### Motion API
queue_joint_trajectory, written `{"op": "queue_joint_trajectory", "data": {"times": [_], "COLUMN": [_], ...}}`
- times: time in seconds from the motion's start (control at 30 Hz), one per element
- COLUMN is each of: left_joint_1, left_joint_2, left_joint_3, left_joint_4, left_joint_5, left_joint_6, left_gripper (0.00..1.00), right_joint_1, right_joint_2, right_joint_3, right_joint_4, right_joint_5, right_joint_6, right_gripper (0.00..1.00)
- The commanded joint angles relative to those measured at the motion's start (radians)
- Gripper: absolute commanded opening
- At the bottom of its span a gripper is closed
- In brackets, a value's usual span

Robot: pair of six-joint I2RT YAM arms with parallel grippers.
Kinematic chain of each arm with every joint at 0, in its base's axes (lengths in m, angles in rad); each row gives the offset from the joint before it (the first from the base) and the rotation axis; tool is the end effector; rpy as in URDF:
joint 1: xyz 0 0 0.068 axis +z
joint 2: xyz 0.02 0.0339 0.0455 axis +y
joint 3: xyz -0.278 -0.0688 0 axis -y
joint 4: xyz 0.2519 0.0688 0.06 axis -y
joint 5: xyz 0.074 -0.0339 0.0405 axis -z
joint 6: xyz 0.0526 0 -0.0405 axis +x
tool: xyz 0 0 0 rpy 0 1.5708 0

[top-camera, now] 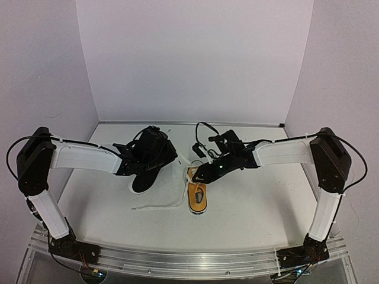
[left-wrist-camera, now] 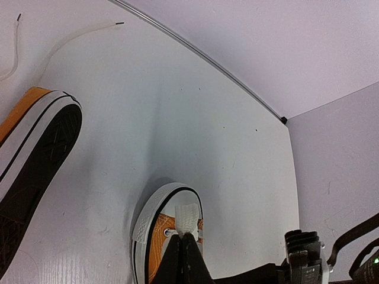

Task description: Tie the shoes

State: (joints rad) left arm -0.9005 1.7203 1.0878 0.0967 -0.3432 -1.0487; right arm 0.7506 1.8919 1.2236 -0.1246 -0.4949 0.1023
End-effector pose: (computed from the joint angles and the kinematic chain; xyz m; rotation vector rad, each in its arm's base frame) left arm 0.2663 -0.3074 0.2248 -0.3741 2.1480 -0.8109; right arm 0.2953 0.3095 0.1826 -1.0225 2.2453 0.9804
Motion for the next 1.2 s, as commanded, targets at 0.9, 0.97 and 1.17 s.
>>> {"op": "queue_joint_trajectory", "data": {"times": [0.9,0.97,1.17], "left_joint_1": [0.020,0.020,0.019], "left_joint_2": [0.243,0.255,0.269], "left_joint_3": [0.150,0.150,0.138], "left_joint_4": [0.138,0.165,0.196], "left_joint_5": [0.193,0.221,0.285], "left_joint_6": [-0.002,-0.008,-0.006], "left_gripper": [0.00,0.00,0.00], "right_joint_1": [-0.003,-0.004,-0.003], "right_joint_2": [-0.100,-0.108,-0.115], "right_joint_3": [-0.057,-0.066,-0.067], "right_joint_4": [0.046,0.056,0.061], "right_joint_5": [-0.027,-0.026,-0.019], "right_joint_6": [-0.013,-0.010,-0.010], "right_gripper": [0.00,0.00,0.00]}}
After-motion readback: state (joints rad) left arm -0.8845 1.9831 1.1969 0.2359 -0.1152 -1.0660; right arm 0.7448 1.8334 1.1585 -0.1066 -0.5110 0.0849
